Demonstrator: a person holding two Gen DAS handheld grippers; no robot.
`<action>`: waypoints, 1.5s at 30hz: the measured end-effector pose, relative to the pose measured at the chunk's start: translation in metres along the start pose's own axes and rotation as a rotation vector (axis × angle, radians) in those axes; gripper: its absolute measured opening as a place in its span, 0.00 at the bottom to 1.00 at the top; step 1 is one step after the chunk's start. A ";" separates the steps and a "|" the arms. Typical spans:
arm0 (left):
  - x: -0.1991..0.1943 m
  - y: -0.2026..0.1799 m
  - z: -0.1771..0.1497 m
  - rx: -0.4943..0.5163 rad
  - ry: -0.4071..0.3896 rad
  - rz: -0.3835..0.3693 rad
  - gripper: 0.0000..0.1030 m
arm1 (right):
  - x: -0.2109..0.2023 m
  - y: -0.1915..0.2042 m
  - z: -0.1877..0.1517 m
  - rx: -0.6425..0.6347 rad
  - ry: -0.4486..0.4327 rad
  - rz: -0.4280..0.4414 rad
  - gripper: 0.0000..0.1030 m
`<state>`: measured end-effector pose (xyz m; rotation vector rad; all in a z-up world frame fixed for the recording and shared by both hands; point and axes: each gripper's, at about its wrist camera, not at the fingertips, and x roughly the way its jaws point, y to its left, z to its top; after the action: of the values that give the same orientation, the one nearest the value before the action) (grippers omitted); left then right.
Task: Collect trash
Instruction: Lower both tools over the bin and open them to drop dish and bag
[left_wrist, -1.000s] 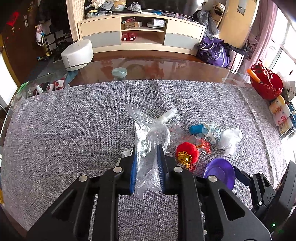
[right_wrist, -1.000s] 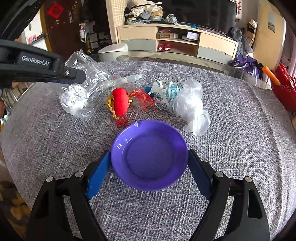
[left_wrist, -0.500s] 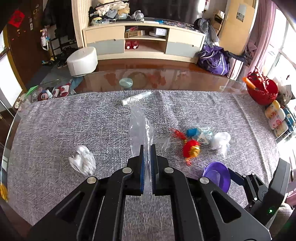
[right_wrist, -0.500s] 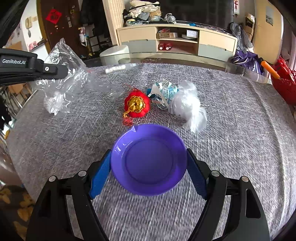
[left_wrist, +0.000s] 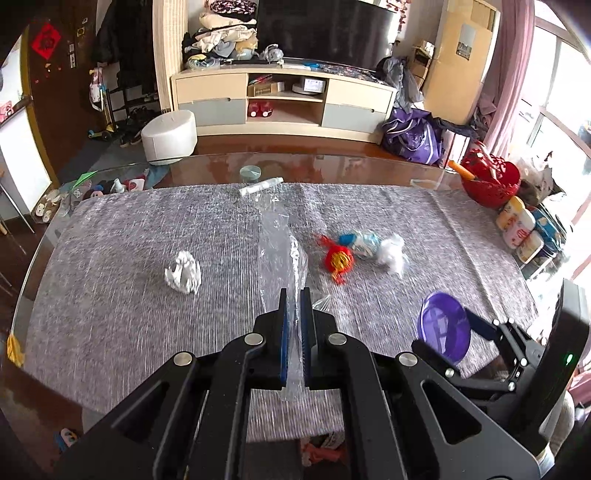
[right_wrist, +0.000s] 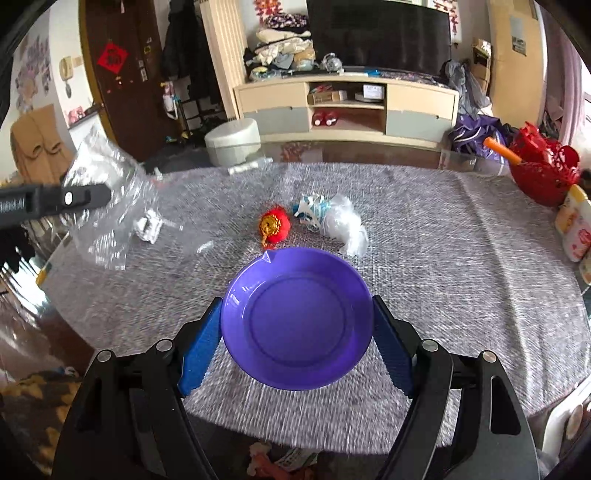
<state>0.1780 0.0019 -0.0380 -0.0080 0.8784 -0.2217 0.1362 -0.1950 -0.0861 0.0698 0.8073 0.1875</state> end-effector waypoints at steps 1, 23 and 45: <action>-0.005 -0.001 -0.005 0.003 -0.003 -0.001 0.04 | -0.004 0.000 -0.001 -0.001 -0.005 0.000 0.76; -0.045 -0.037 -0.157 0.064 0.063 -0.063 0.04 | -0.062 -0.007 -0.102 0.028 0.090 0.031 0.76; 0.059 -0.046 -0.262 0.041 0.366 -0.145 0.05 | 0.016 -0.015 -0.189 0.138 0.384 0.085 0.76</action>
<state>0.0050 -0.0325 -0.2460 0.0078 1.2390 -0.3845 0.0121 -0.2088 -0.2297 0.2031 1.2012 0.2293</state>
